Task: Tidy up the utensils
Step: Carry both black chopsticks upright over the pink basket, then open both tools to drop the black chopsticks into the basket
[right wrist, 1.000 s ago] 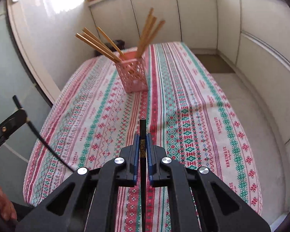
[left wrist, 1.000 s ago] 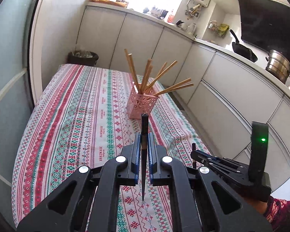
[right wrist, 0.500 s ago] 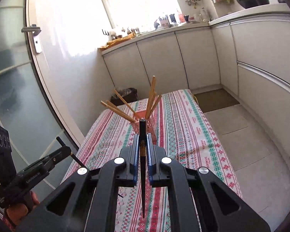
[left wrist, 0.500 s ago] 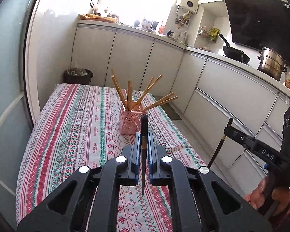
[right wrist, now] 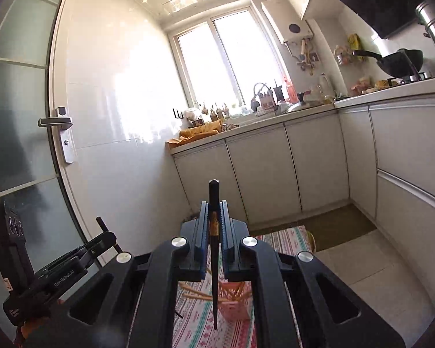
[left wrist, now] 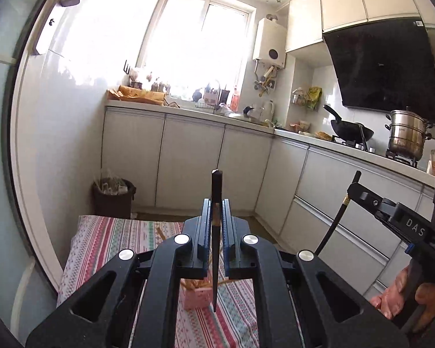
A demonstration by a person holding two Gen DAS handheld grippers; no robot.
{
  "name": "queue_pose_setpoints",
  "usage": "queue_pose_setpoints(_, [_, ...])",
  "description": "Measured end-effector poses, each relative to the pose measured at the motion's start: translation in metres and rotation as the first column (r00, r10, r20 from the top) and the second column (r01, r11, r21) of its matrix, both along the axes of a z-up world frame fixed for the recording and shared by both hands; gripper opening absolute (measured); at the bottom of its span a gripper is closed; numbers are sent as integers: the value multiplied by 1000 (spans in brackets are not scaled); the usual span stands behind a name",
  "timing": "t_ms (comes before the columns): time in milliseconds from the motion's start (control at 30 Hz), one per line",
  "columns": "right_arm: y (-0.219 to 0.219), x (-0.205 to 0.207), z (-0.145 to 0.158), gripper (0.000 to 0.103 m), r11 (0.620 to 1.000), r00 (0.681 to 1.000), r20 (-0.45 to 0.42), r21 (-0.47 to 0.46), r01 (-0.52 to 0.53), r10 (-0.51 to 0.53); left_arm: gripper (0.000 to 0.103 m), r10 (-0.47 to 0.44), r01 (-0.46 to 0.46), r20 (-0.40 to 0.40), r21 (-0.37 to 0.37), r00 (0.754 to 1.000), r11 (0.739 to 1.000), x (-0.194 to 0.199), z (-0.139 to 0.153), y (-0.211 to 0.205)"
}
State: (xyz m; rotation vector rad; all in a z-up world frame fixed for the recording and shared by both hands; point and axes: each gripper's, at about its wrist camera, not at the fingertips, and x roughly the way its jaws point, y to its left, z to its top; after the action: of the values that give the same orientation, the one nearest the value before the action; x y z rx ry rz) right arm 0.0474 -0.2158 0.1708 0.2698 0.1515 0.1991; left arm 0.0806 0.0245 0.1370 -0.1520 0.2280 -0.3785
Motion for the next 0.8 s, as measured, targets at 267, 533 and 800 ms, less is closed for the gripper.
queue_pose_setpoints(267, [2,80,-24,7,999,999,1,-5,38,-38,7,50,-49,-21,39,999,998,86,-30,-31])
queue_pose_setpoints(533, [13,121,-76,7,999,998,-55,-3,44,-44,27,52,-53,-81,-19,995,998,105,-62,-23])
queue_pose_setpoints(800, [32,131,-81,7,997,997,-39,-28,68,-69,49,115,-115,-4,-106,993,988,70,-33,19])
